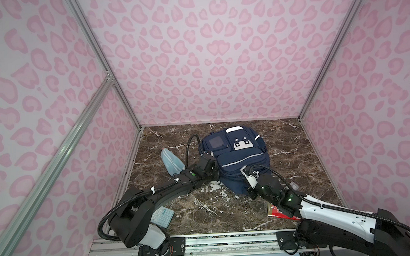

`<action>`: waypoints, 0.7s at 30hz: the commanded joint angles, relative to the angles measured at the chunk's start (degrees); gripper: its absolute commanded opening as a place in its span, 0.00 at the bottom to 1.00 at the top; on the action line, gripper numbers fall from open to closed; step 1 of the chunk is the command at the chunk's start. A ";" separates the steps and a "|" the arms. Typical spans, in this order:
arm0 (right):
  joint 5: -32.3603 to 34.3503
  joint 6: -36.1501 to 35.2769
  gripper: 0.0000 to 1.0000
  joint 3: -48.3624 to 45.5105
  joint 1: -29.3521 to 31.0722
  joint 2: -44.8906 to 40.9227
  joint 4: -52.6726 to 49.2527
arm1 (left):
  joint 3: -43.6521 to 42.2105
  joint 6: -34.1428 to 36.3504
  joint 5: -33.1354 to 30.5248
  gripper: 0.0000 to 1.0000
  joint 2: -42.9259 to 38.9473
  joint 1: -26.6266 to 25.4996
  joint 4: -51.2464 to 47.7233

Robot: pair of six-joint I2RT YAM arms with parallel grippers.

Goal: Pack the student bag

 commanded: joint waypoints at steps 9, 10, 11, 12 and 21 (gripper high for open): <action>-0.18 -1.81 0.00 -0.89 -1.24 -1.53 0.42 | 8.15 9.53 -9.16 0.03 8.43 8.53 2.23; 0.56 -1.72 0.00 -1.15 -1.46 -1.45 0.63 | 7.70 9.58 -9.24 0.03 7.88 8.51 2.35; 2.32 -1.32 0.00 -1.25 -1.73 -1.17 0.81 | 6.78 9.37 -9.56 0.03 6.60 8.55 2.84; 3.97 -1.13 0.00 -1.19 -2.18 -0.81 0.54 | 6.13 9.36 -10.25 0.03 5.57 8.59 3.04; 4.24 4.12 0.00 2.23 -12.55 3.64 -2.27 | -0.12 7.45 -10.68 0.03 -1.41 8.69 1.89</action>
